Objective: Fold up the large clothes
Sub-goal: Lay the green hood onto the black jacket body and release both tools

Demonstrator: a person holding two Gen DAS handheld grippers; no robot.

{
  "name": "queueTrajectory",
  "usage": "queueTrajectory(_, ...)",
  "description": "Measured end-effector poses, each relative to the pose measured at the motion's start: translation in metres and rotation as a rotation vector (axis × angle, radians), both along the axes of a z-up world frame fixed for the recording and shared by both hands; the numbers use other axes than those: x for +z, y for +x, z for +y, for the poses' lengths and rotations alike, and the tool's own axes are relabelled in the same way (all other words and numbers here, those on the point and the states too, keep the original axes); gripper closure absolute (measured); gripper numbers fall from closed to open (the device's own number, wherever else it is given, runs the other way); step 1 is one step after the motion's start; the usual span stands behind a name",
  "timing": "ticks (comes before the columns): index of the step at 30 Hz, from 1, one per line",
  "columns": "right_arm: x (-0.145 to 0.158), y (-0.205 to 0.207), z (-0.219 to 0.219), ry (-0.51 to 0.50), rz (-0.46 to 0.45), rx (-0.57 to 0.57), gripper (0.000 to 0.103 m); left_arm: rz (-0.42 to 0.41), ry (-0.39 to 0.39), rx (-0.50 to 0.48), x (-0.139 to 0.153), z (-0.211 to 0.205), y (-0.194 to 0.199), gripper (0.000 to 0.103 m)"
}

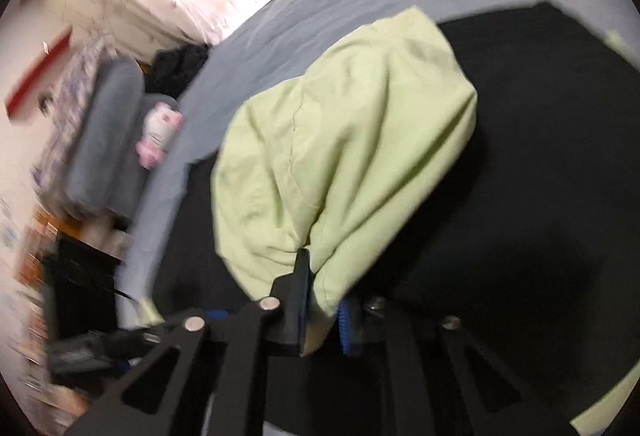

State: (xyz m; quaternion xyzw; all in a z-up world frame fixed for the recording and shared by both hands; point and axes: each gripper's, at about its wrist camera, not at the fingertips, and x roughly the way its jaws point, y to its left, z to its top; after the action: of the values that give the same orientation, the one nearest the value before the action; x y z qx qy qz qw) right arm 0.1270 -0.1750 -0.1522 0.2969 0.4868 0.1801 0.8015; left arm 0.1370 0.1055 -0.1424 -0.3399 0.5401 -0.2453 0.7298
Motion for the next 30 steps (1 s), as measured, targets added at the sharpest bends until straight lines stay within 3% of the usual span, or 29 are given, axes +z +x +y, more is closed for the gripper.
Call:
queueTrajectory(4,-0.012,-0.007,-0.009,0.336,0.081,-0.062,0.092,-0.009,-0.128,0.044,-0.006,0.004,-0.002,0.058)
queueTrajectory(8,-0.028,-0.011,-0.007,0.504,0.156,-0.076,0.092,-0.024,-0.212,0.119,-0.011,0.01,0.003,0.058)
queueTrajectory(9,-0.03,-0.012,-0.006,0.499,0.164,-0.08,0.092,-0.031,-0.225,0.147,-0.011,0.013,0.005,0.058)
queueTrajectory(10,-0.032,-0.013,-0.005,0.478,0.165,-0.08,0.092,-0.041,-0.223,0.168,-0.009,0.014,0.006,0.064)
queueTrajectory(11,-0.033,-0.013,-0.003,0.448,0.167,-0.077,0.092,-0.068,-0.191,0.184,-0.004,0.014,0.007,0.082)
queueTrajectory(13,-0.03,-0.014,0.002,0.301,0.163,-0.073,0.092,-0.103,-0.009,0.187,0.005,0.005,0.008,0.096)
queueTrajectory(16,-0.023,-0.017,0.016,0.055,0.088,-0.026,0.093,-0.062,0.229,0.151,-0.005,-0.017,0.011,0.096)
queueTrajectory(17,-0.018,-0.02,0.023,-0.01,0.06,-0.002,0.092,-0.049,0.264,0.14,-0.011,-0.022,0.01,0.096)
queueTrajectory(22,0.007,-0.029,0.039,-0.199,0.046,0.087,0.078,-0.102,0.319,0.116,0.007,-0.035,-0.003,0.091)
queueTrajectory(25,0.025,-0.041,0.035,-0.294,0.021,0.106,0.078,-0.158,0.37,0.13,0.026,-0.041,-0.01,0.079)
queueTrajectory(30,0.057,-0.056,0.017,-0.398,-0.11,0.07,0.078,-0.244,0.382,0.152,0.053,-0.043,-0.012,0.077)
